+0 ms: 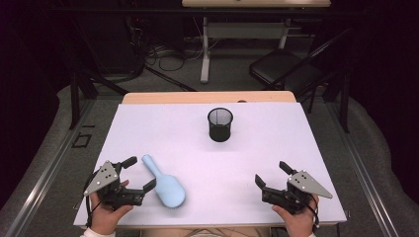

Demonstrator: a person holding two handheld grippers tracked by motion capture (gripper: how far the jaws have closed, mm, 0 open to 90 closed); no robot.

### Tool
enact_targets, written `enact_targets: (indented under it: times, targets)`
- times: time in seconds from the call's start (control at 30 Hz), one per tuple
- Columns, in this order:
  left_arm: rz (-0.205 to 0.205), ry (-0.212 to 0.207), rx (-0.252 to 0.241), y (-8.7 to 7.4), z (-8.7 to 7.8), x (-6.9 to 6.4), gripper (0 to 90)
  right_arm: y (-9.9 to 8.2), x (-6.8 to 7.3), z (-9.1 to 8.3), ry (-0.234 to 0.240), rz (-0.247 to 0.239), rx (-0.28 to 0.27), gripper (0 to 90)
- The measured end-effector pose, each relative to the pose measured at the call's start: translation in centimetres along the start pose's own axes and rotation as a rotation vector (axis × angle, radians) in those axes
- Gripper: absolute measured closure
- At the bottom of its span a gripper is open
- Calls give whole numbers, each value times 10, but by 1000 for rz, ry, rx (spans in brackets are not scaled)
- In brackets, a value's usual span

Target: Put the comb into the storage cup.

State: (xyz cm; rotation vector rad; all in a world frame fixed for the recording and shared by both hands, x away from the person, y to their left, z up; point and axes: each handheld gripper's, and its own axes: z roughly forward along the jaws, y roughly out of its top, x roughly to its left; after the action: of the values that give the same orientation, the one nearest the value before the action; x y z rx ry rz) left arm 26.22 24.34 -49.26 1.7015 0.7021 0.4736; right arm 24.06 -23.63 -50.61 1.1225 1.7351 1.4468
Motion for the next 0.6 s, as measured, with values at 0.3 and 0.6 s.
enact_targets:
  times: [0.3, 0.6]
  targets:
    - [4, 3, 29, 4, -4, 1, 4, -1, 4, -1, -8, -24, 12, 96]
    - [-27, 21, 62, 6, -5, 5, 45, -2, 4, 1, -8, -35, 21, 109]
